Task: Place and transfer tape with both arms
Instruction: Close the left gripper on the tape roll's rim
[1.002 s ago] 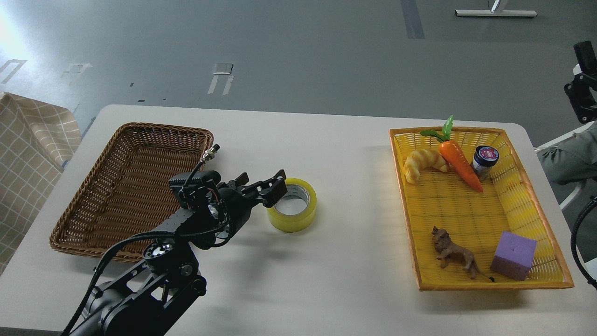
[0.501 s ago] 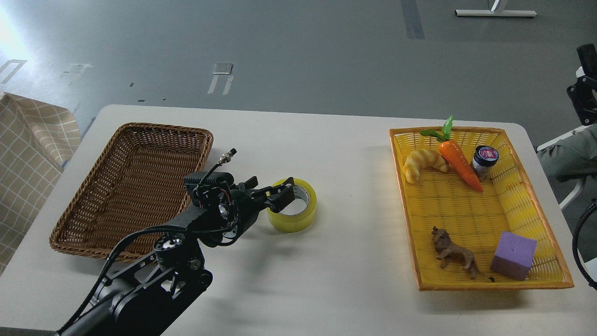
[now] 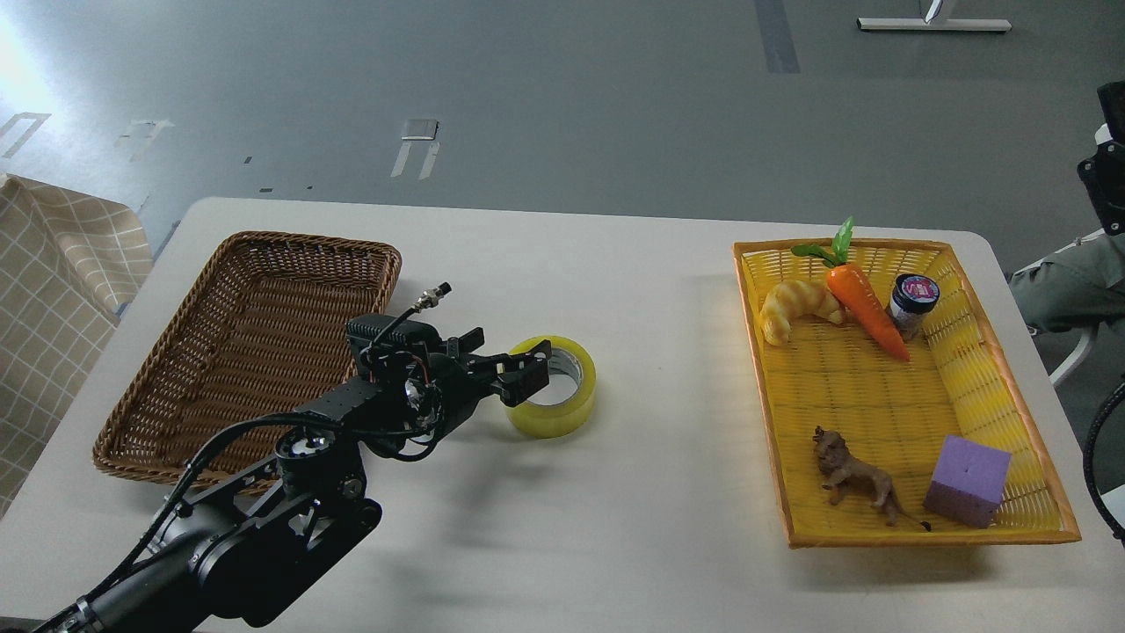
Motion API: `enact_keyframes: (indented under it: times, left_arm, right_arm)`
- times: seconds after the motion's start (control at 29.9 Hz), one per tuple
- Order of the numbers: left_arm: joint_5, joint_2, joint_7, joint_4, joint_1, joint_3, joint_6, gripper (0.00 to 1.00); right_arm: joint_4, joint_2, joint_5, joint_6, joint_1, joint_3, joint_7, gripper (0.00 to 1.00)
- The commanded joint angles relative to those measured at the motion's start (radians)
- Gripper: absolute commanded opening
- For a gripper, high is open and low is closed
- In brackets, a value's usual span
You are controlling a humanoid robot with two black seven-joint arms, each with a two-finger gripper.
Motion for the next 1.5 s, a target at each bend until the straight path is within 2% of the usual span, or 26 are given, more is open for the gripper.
enact_keyframes:
  times: [0.0, 0.37, 1.0, 1.3, 1.4, 1.44, 1.47]
  left_arm:
    - [0.0, 0.01, -0.004, -0.001, -0.003, 0.003, 0.001, 1.0]
    - [0.0, 0.04, -0.002, 0.066, -0.044, 0.042, -0.001, 1.0]
    - [0.0, 0.023, -0.004, 0.102, -0.075, 0.123, -0.001, 1.0]
    - [0.0, 0.012, -0.03, 0.114, -0.09, 0.138, -0.001, 0.98]
    - [0.0, 0.003, -0.037, 0.143, -0.098, 0.138, -0.001, 0.85]
    - [0.0, 0.001, -0.039, 0.149, -0.099, 0.138, -0.002, 0.73]
    - [0.0, 0.001, -0.039, 0.151, -0.101, 0.138, -0.004, 0.66]
  right_arm:
    - [0.0, 0.0, 0.0, 0.0, -0.01, 0.006, 0.0, 1.0]
    - [-0.007, 0.0, 0.0, 0.0, -0.032, 0.028, 0.001, 1.0]
    - [-0.026, 0.0, 0.0, 0.0, -0.052, 0.037, 0.001, 1.0]
    - [-0.046, 0.0, 0.0, 0.0, -0.067, 0.046, 0.001, 1.0]
    - [-0.049, 0.0, 0.0, 0.0, -0.069, 0.049, 0.001, 1.0]
    - [-0.049, 0.0, 0.0, 0.0, -0.069, 0.049, 0.003, 1.0]
    - [-0.048, 0.0, 0.0, 0.0, -0.069, 0.049, 0.001, 1.0]
